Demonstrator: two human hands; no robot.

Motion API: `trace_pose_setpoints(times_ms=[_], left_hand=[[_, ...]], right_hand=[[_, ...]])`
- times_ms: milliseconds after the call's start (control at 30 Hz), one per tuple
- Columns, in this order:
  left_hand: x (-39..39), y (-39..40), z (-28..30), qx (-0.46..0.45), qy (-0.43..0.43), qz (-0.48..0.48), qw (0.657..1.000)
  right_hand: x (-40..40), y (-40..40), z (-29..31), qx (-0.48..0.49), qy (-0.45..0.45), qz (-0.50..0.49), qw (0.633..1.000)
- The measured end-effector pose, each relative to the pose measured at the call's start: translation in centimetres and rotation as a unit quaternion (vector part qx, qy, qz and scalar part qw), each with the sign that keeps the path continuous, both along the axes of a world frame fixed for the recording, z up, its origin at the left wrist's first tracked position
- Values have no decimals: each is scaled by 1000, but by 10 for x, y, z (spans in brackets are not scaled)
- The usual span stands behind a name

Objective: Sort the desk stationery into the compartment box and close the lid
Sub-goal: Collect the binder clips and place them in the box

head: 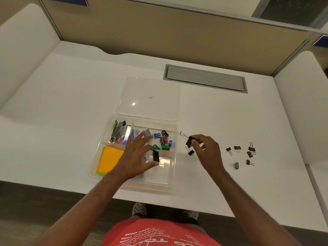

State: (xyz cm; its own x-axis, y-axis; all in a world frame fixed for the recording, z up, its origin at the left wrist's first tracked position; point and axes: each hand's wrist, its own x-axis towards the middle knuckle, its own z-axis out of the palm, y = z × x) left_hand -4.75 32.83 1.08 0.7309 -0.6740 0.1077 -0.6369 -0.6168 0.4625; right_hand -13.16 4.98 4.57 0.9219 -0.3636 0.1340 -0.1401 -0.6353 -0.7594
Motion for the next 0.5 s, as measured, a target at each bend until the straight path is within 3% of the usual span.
trace_pose_setpoints(times_ms=[133, 300, 500], left_hand=[[-4, 0, -3, -6, 26, -1, 1000], [-3, 7, 0, -79, 80, 24, 993], [6, 3, 5, -77, 82, -2, 994]], right_hand=[[-3, 30, -4, -1, 13, 51, 999], [-11, 54, -6, -7, 34, 126, 991], [-14, 53, -4, -56, 42, 126, 990]])
